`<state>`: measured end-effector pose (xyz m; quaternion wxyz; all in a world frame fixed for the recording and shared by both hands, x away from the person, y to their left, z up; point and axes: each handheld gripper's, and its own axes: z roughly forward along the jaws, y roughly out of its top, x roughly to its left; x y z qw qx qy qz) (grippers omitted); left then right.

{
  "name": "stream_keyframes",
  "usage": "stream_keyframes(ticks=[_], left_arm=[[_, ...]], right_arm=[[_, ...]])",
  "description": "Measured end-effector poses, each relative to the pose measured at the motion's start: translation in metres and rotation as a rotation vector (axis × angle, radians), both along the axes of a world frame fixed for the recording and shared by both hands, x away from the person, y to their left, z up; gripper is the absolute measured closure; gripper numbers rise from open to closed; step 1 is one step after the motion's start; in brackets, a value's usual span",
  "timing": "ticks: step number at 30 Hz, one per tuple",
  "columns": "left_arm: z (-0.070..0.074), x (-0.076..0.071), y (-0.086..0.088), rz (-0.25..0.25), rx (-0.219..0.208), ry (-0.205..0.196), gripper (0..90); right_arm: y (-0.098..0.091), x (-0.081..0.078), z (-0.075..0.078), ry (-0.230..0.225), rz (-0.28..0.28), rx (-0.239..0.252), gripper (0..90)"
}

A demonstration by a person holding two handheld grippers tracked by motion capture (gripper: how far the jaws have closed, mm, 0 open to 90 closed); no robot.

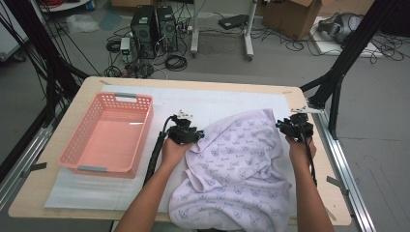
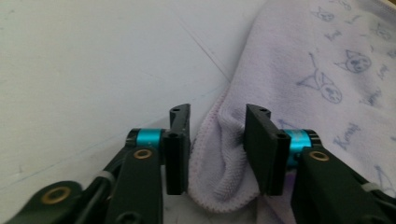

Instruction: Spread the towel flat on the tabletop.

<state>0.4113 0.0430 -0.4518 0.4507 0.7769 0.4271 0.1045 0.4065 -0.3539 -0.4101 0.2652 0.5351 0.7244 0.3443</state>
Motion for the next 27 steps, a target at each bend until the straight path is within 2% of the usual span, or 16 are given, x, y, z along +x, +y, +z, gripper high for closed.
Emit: stream_keyframes(ticks=[2, 4, 5, 7, 11, 12, 14, 16, 18, 20, 24, 25, 27], left_arm=[[0.001, 0.000, -0.001, 0.000, 0.009, -0.003, 83.6], [0.003, 0.001, 0.002, 0.018, 0.017, -0.007, 85.6], [0.005, 0.002, 0.005, 0.039, 0.033, -0.028, 85.9], [0.008, 0.004, 0.011, 0.094, 0.025, -0.068, 86.1], [0.017, 0.008, 0.029, 0.229, 0.004, -0.176, 86.2], [0.018, 0.010, 0.035, 0.257, -0.016, -0.195, 86.2], [0.016, 0.013, 0.043, 0.290, -0.009, -0.221, 86.1], [0.012, 0.015, 0.048, 0.295, -0.017, -0.191, 81.0], [0.011, 0.015, 0.049, 0.295, -0.028, -0.157, 62.8], [0.013, 0.013, 0.047, 0.304, -0.038, -0.146, 51.4], [0.022, 0.006, 0.043, 0.275, -0.044, -0.163, 47.9], [0.024, 0.005, 0.042, 0.267, -0.040, -0.162, 47.6], [0.026, 0.002, 0.040, 0.249, -0.049, -0.160, 47.0]], right_arm=[[0.005, 0.001, -0.003, 0.017, 0.019, -0.009, 64.5], [0.009, 0.002, -0.005, 0.026, 0.031, -0.013, 64.5], [0.011, 0.003, -0.005, 0.026, 0.038, -0.018, 64.5], [0.013, 0.003, -0.005, 0.023, 0.047, -0.026, 64.5], [0.013, 0.002, -0.004, 0.017, 0.044, -0.021, 64.6], [0.012, 0.002, -0.004, 0.020, 0.040, -0.021, 64.6], [0.011, 0.002, -0.004, 0.025, 0.035, -0.015, 64.6], [0.011, 0.001, -0.004, 0.031, 0.041, -0.013, 64.4], [0.012, 0.001, -0.005, 0.037, 0.046, -0.008, 63.2], [0.013, 0.003, -0.007, 0.045, 0.062, -0.002, 61.6], [0.020, 0.006, -0.015, 0.097, 0.132, 0.037, 59.1], [0.022, 0.008, -0.018, 0.117, 0.148, 0.037, 58.1], [0.025, 0.011, -0.025, 0.159, 0.146, 0.016, 57.5]])
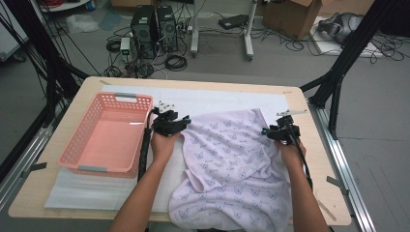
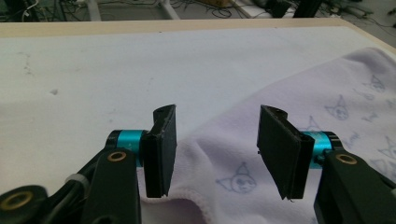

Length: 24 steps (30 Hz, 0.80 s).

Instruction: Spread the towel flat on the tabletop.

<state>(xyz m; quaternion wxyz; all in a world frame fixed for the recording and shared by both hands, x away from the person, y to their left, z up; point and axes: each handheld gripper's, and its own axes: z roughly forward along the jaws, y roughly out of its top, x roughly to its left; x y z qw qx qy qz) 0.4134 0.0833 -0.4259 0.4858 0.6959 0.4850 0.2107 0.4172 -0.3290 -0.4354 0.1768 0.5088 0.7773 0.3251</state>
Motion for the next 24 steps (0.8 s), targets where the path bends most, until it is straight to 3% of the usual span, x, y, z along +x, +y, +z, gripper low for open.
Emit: stream_keyframes(ticks=[2, 4, 5, 6, 7, 10, 12, 14, 16, 19, 21, 24], left_arm=[[0.001, -0.002, -0.002, -0.021, 0.008, 0.010, 46.9], [0.001, -0.004, -0.003, -0.037, 0.009, 0.016, 46.6], [0.000, -0.006, -0.004, -0.045, 0.010, 0.018, 46.6], [0.000, -0.007, -0.005, -0.054, 0.012, 0.019, 46.6], [-0.001, -0.008, -0.006, -0.067, 0.009, 0.027, 46.5], [-0.005, -0.015, -0.010, -0.108, 0.010, 0.047, 46.2], [-0.008, -0.019, -0.014, -0.155, 0.019, 0.082, 45.5], [-0.007, -0.023, -0.021, -0.198, 0.037, 0.103, 43.6], [-0.004, -0.028, -0.027, -0.234, 0.063, 0.089, 43.7], [-0.001, -0.037, -0.035, -0.271, 0.126, 0.073, 43.0], [-0.003, -0.042, -0.035, -0.269, 0.112, 0.057, 42.1], [-0.010, -0.047, -0.031, -0.269, 0.098, 0.077, 41.3]], right_arm=[[-0.001, 0.001, -0.004, 0.012, -0.016, 0.009, 64.1], [-0.003, 0.002, -0.003, 0.015, 0.002, 0.004, 87.1], [-0.004, 0.002, -0.001, 0.002, 0.017, -0.024, 87.8], [-0.003, 0.002, 0.000, -0.025, 0.005, -0.085, 88.0], [-0.005, 0.002, 0.003, -0.064, -0.026, -0.116, 88.2], [-0.019, -0.001, 0.013, -0.200, -0.203, -0.079, 88.0], [-0.023, -0.002, 0.016, -0.227, -0.253, -0.042, 87.1], [-0.023, -0.003, 0.016, -0.216, -0.232, -0.022, 81.3], [-0.022, -0.003, 0.016, -0.179, -0.210, -0.030, 68.7], [-0.024, -0.008, 0.019, -0.147, -0.197, 0.018, 63.3], [-0.025, -0.014, 0.024, -0.150, -0.163, 0.022, 62.8], [-0.023, -0.025, 0.031, -0.182, -0.125, 0.041, 62.8]])
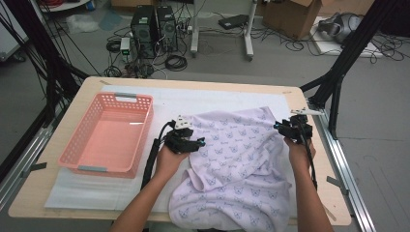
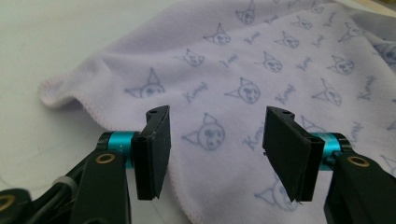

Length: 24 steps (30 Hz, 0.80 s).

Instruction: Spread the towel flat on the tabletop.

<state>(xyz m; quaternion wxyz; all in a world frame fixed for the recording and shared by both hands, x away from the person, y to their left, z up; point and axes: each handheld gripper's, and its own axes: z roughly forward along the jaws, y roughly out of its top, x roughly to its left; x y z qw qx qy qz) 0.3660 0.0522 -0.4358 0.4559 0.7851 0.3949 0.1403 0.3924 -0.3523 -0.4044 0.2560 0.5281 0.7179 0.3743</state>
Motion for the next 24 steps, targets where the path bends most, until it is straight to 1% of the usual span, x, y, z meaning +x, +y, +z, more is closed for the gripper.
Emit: stream_keyframes(ticks=[2, 4, 7, 8, 9, 10, 11, 13, 16, 18, 19, 20, 21, 23, 24], left_arm=[[-0.005, -0.003, 0.003, 0.000, 0.001, 0.004, 40.4], [-0.009, -0.007, 0.006, -0.001, -0.009, 0.008, 39.9], [-0.011, -0.008, 0.007, -0.013, 0.004, 0.043, 38.1], [-0.011, -0.008, 0.006, -0.013, 0.001, 0.039, 37.9], [-0.011, -0.009, 0.006, -0.019, 0.006, 0.038, 37.9], [-0.011, -0.009, 0.005, -0.020, 0.010, 0.035, 38.0], [-0.012, -0.009, 0.004, -0.022, 0.016, 0.040, 38.0], [-0.014, -0.009, 0.001, -0.023, 0.039, 0.049, 37.4], [-0.015, -0.009, -0.004, -0.017, 0.065, 0.027, 35.8], [-0.015, -0.012, -0.009, -0.012, 0.111, 0.002, 37.5], [-0.015, -0.013, -0.010, -0.010, 0.134, -0.013, 40.0], [-0.014, -0.015, -0.011, -0.023, 0.139, -0.026, 48.8], [-0.014, -0.015, -0.012, -0.038, 0.126, -0.023, 62.9], [-0.014, -0.014, -0.013, -0.034, 0.135, -0.035, 81.4], [-0.014, -0.012, -0.011, -0.022, 0.135, -0.040, 85.3]], right_arm=[[0.002, -0.008, 0.002, -0.011, 0.036, -0.003, 60.7], [0.004, -0.018, 0.001, -0.014, 0.065, 0.003, 55.9], [0.006, -0.034, -0.002, -0.033, 0.119, 0.020, 51.0], [0.007, -0.039, -0.004, -0.032, 0.136, 0.019, 50.7], [0.008, -0.044, -0.006, -0.032, 0.152, 0.005, 50.3], [0.009, -0.049, -0.008, -0.032, 0.161, 0.003, 49.3], [0.008, -0.053, -0.011, -0.030, 0.172, 0.008, 47.9], [0.006, -0.061, -0.016, -0.033, 0.184, 0.029, 47.3], [0.002, -0.071, -0.023, -0.039, 0.180, 0.061, 46.8], [-0.001, -0.073, -0.026, -0.031, 0.181, 0.057, 46.9], [-0.002, -0.073, -0.026, -0.027, 0.177, 0.065, 46.9], [-0.003, -0.073, -0.026, -0.030, 0.170, 0.074, 46.8], [-0.003, -0.073, -0.026, -0.033, 0.164, 0.080, 46.9], [-0.003, -0.072, -0.025, -0.043, 0.165, 0.082, 47.1], [-0.003, -0.073, -0.025, -0.042, 0.168, 0.080, 47.2]])
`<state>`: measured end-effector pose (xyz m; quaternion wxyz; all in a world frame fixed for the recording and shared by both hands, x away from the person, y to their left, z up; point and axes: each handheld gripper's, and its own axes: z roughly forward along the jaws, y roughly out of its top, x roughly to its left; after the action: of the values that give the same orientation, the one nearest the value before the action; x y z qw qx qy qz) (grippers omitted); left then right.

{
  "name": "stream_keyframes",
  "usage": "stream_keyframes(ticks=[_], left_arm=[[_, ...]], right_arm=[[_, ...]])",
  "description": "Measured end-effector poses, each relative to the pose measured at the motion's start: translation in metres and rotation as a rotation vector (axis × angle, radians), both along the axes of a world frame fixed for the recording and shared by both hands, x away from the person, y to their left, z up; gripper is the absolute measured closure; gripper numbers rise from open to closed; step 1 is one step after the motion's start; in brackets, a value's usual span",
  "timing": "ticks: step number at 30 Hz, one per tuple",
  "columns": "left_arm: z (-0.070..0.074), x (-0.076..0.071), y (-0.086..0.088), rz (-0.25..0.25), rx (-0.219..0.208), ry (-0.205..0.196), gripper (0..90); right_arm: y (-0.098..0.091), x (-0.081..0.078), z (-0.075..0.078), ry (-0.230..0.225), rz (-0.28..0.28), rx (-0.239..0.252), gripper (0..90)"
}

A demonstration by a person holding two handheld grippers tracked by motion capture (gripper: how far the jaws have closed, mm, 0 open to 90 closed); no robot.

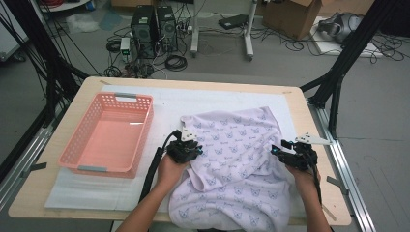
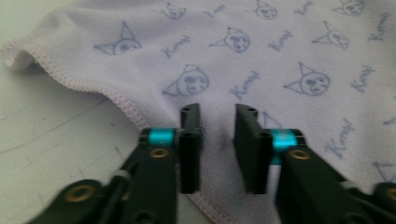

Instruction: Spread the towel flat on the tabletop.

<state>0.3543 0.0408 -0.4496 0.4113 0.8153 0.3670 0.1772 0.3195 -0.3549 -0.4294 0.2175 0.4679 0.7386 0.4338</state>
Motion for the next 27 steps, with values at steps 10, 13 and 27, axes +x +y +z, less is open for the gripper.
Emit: stream_keyframes(ticks=[10, 13, 27], left_arm=[[0.013, 0.043, 0.039, 0.310, -0.169, -0.082, 87.6], [0.015, 0.053, 0.047, 0.341, -0.217, -0.080, 87.5], [0.030, 0.032, 0.032, 0.141, -0.246, -0.005, 49.4]], right_arm=[[0.005, 0.002, 0.000, -0.014, 0.006, 0.010, 48.1], [0.005, 0.003, 0.000, -0.017, 0.002, 0.009, 48.1], [0.030, 0.028, -0.018, 0.110, 0.092, -0.143, 85.5]])
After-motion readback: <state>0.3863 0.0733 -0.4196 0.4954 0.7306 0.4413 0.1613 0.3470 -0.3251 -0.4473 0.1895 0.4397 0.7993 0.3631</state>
